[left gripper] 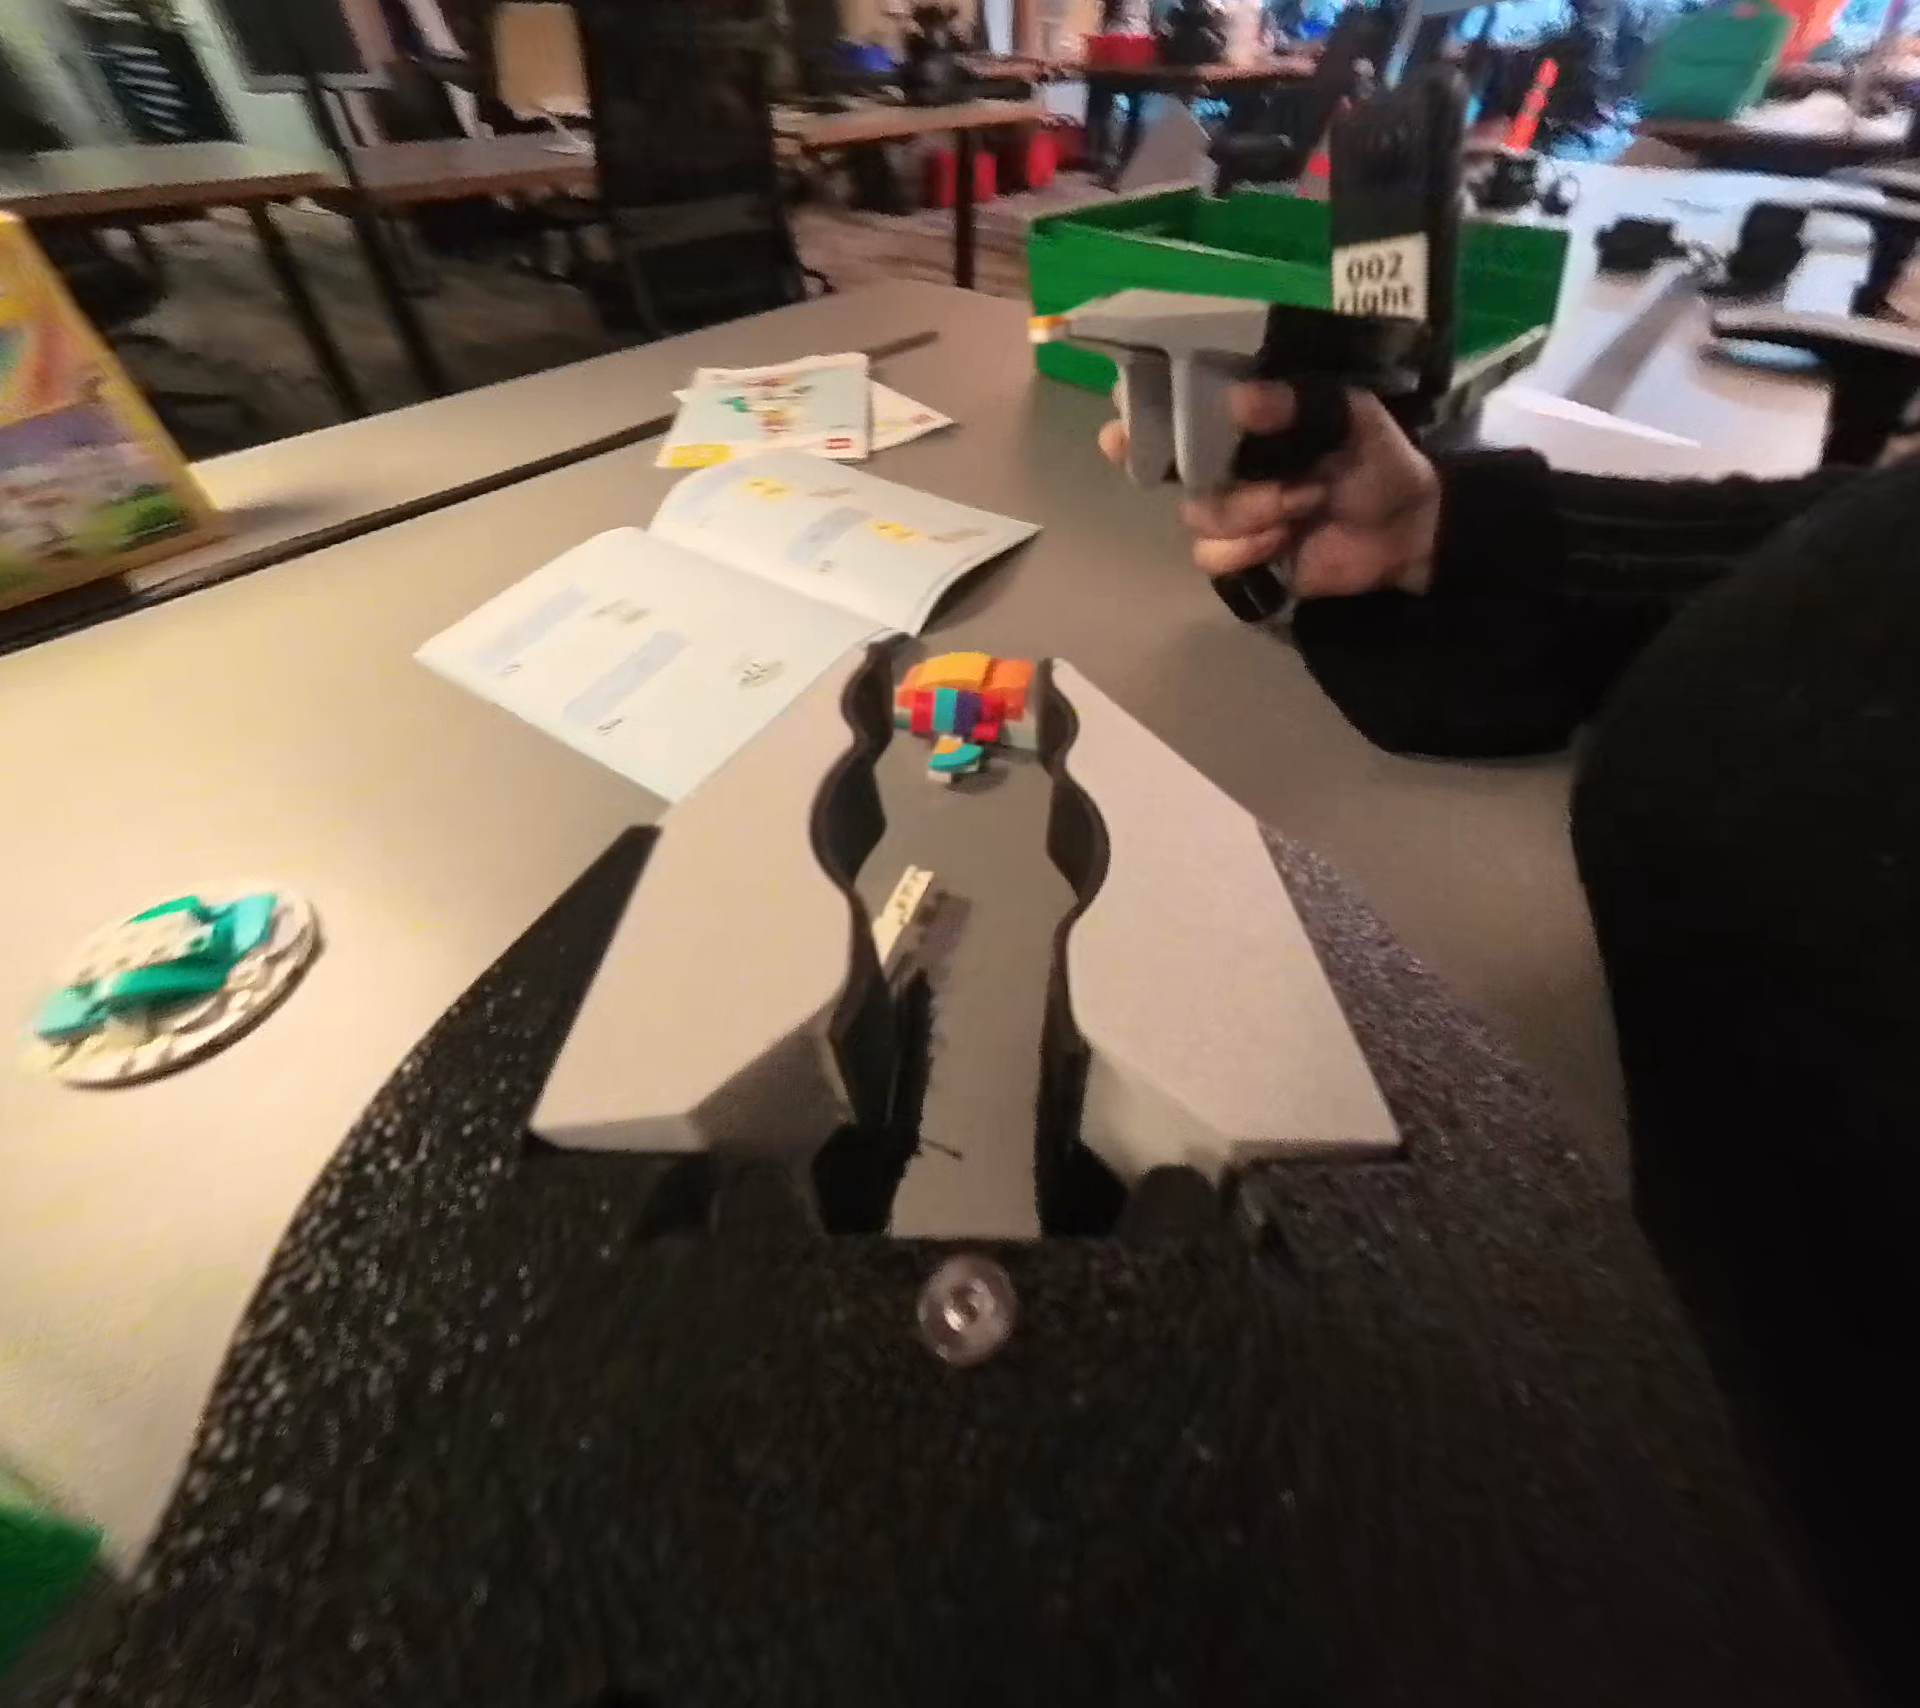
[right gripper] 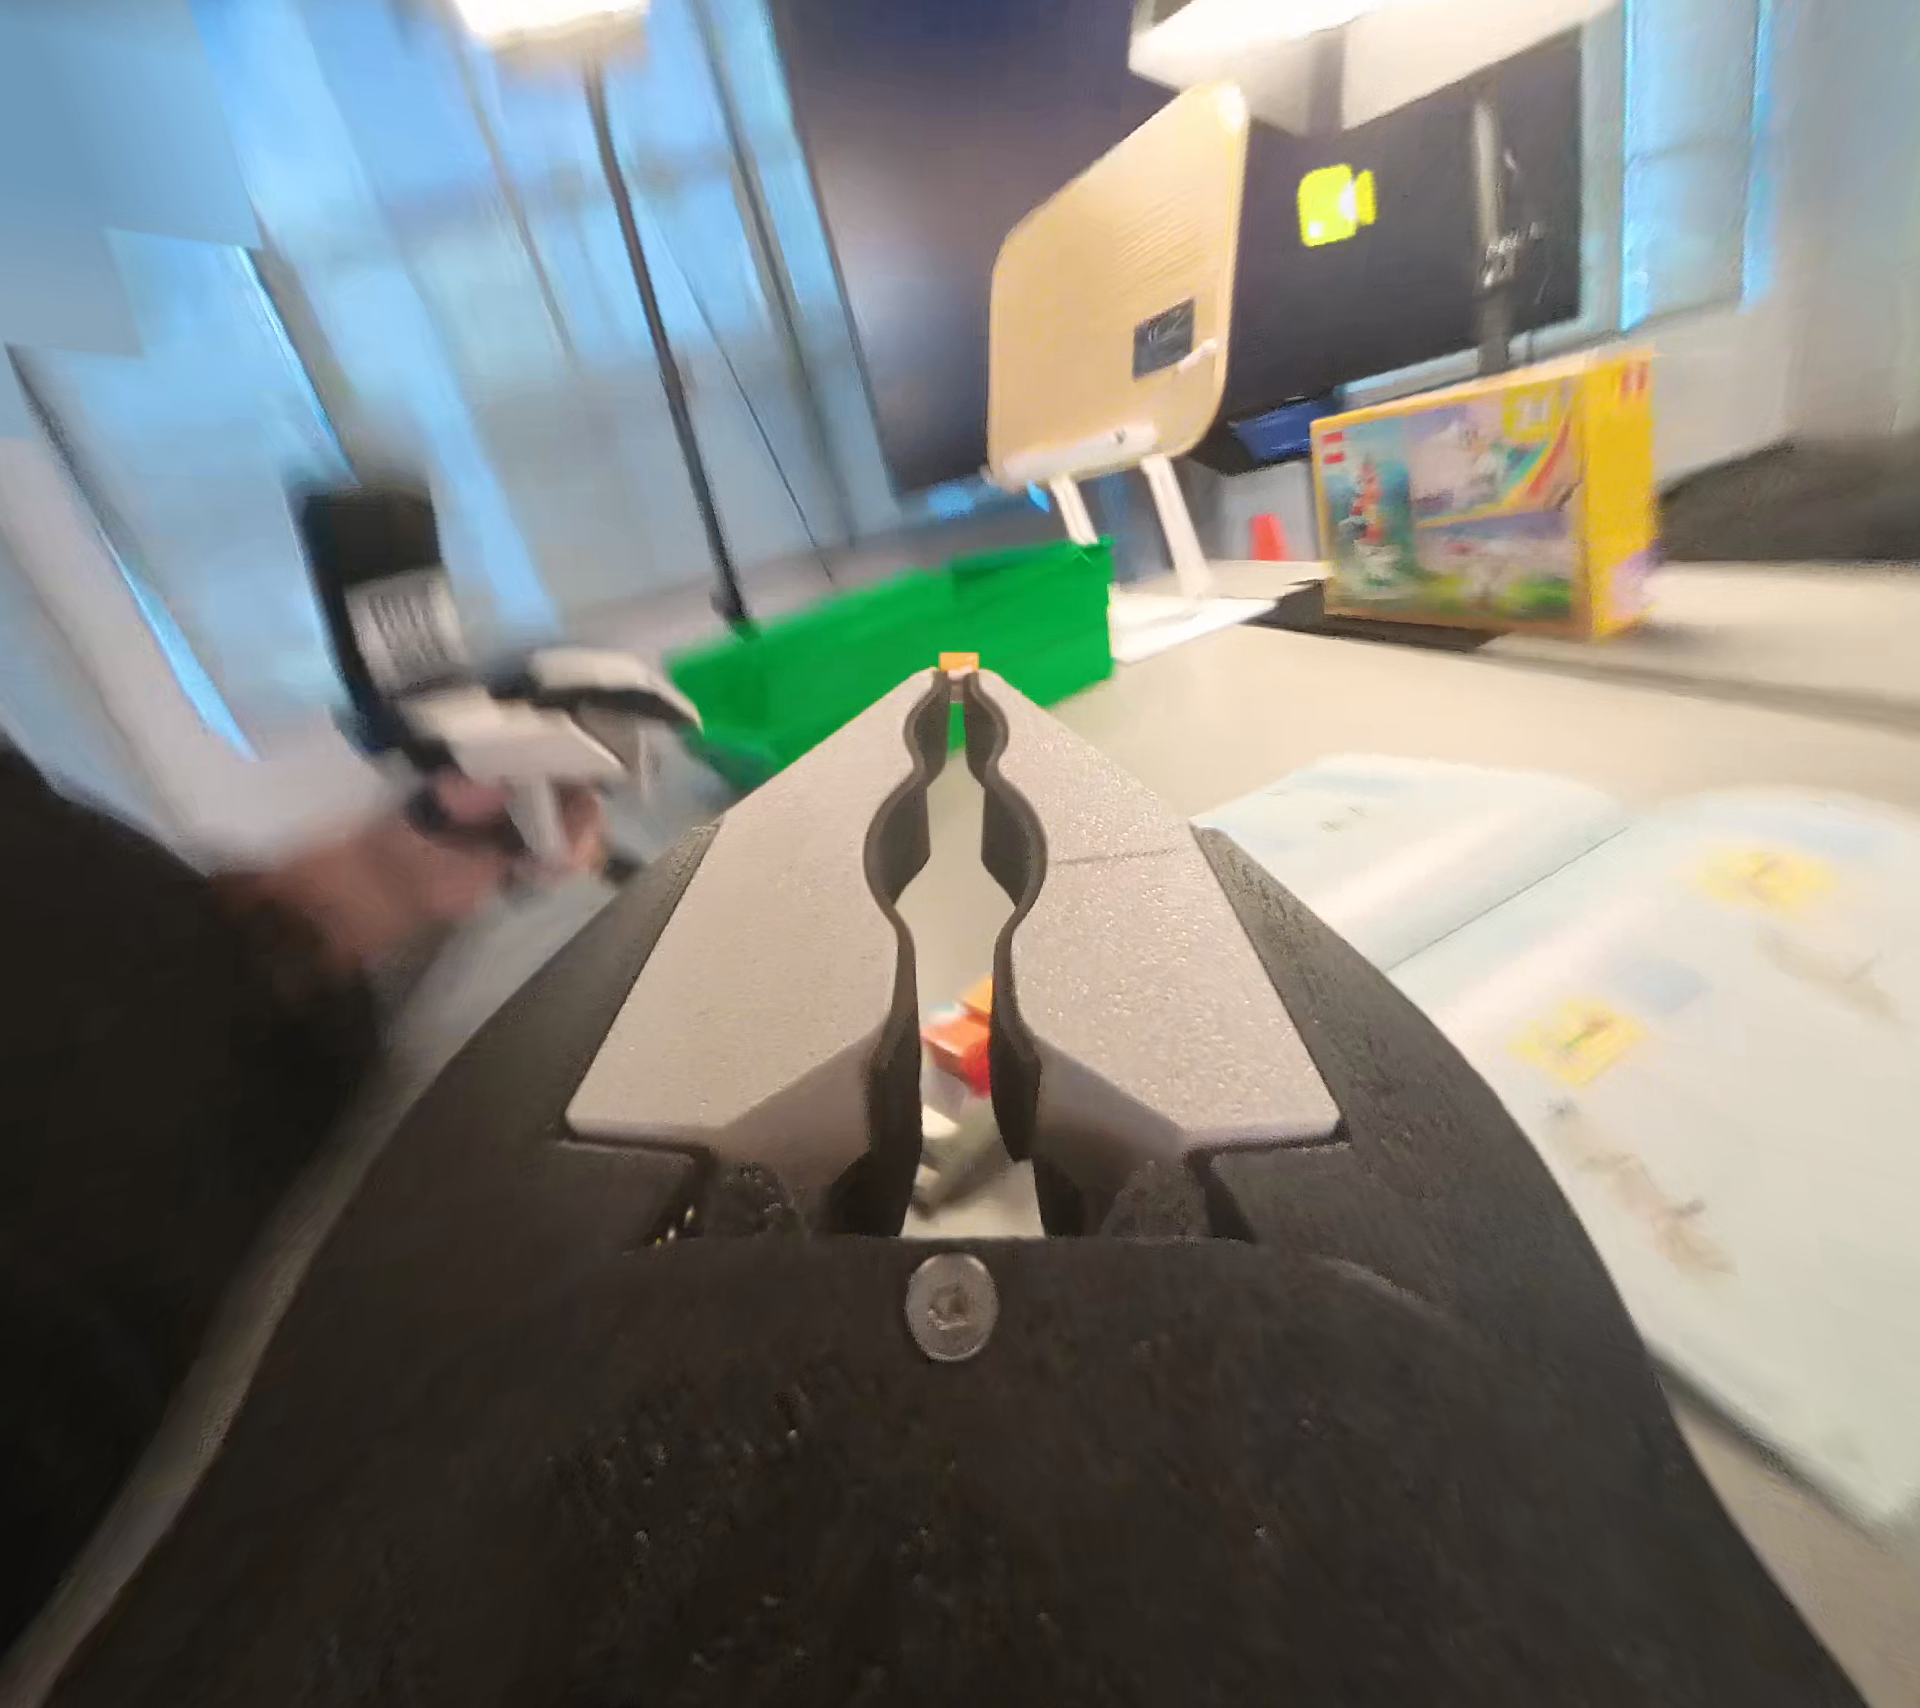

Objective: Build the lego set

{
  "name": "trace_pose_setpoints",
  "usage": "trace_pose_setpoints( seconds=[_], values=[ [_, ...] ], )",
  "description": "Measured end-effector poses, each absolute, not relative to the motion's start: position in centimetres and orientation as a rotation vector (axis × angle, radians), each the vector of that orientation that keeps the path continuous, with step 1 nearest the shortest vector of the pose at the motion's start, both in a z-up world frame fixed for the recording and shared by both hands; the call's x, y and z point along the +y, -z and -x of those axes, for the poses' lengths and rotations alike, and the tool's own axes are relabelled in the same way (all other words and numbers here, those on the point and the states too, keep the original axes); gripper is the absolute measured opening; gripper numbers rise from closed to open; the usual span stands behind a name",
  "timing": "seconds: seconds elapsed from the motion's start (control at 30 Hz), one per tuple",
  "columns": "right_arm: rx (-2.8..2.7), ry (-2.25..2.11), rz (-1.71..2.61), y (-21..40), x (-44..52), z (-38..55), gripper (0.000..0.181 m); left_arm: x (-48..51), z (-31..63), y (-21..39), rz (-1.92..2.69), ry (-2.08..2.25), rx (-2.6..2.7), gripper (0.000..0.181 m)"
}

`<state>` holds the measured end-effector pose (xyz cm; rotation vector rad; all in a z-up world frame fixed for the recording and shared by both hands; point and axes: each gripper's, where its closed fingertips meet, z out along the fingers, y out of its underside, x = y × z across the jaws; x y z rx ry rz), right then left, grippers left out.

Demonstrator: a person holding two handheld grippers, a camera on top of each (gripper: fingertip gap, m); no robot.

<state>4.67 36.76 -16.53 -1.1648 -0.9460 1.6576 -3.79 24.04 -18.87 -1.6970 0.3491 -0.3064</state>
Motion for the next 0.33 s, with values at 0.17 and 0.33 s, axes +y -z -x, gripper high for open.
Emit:
trace_pose_setpoints(
  seconds=[0.17,0.33],
  values=[
    [-0.73,-2.206,1.2,15.2,36.0,-5.0,0.0,24.3,2.1,17.3,1.632,0.38,0.327,0.027],
    [-0.392,-2.721,1.128,14.0,35.6,-5.6,0.0,27.7,-1.8,15.1,1.5,0.256,0.469,0.028]
  ],
)
